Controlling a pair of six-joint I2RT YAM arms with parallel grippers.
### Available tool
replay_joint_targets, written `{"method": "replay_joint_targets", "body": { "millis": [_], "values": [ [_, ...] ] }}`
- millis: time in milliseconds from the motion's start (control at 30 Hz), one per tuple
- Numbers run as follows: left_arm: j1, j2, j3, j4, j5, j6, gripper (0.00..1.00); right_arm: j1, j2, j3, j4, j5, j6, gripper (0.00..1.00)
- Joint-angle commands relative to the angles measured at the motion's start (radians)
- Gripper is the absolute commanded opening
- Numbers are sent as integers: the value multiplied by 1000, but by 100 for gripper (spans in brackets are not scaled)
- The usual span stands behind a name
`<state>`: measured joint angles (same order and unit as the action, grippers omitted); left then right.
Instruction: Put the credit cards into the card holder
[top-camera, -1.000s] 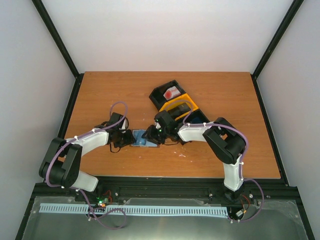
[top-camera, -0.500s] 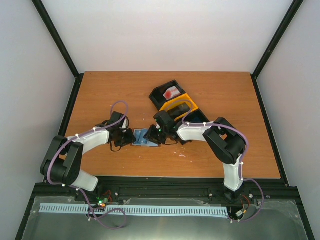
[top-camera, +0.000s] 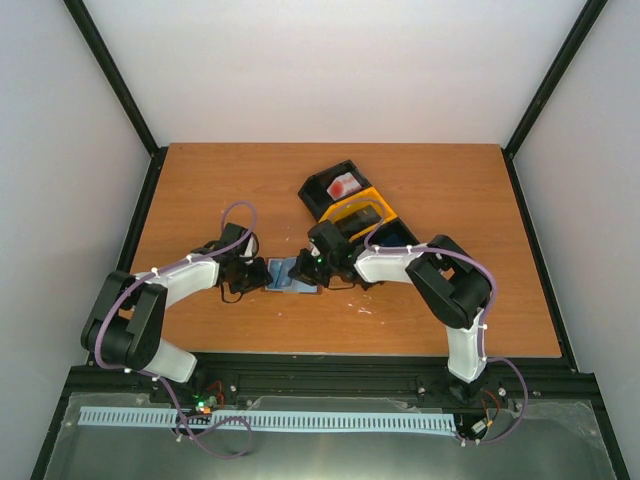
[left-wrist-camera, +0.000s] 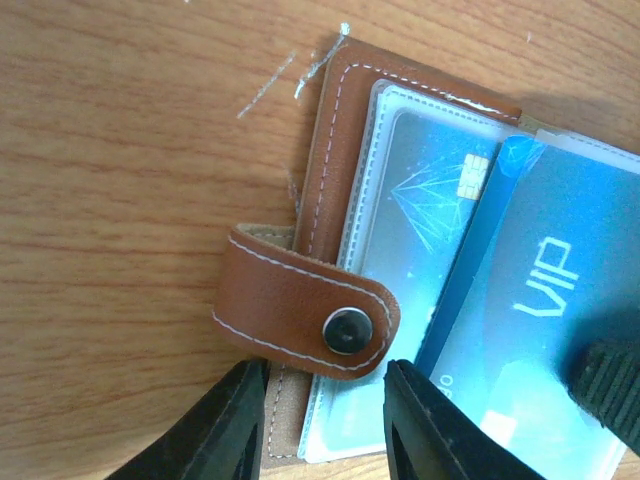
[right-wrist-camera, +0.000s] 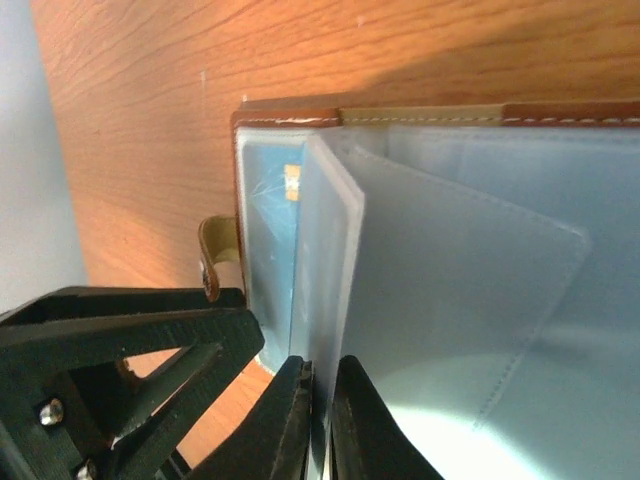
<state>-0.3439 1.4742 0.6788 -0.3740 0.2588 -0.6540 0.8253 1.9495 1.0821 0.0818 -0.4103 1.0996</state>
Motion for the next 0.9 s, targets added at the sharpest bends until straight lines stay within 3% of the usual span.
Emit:
{"method": "replay_joint_targets", "body": {
  "millis": [0,300,600,867],
  "values": [
    [-3,34,-14,-46,-9,14,35,8,-30,60,-152,63,-54,5],
    [-3,31,-13,-48,-15,13,35,-1,-65,128,-416,151,-164,3],
    [-3,29,-13,-53,-13,19,35,-23,-51,194,-514,165,-230,3],
    [-3,38,-8,-48,-10,27,35,-22,15,274,-551,112,-299,17]
  ]
}}
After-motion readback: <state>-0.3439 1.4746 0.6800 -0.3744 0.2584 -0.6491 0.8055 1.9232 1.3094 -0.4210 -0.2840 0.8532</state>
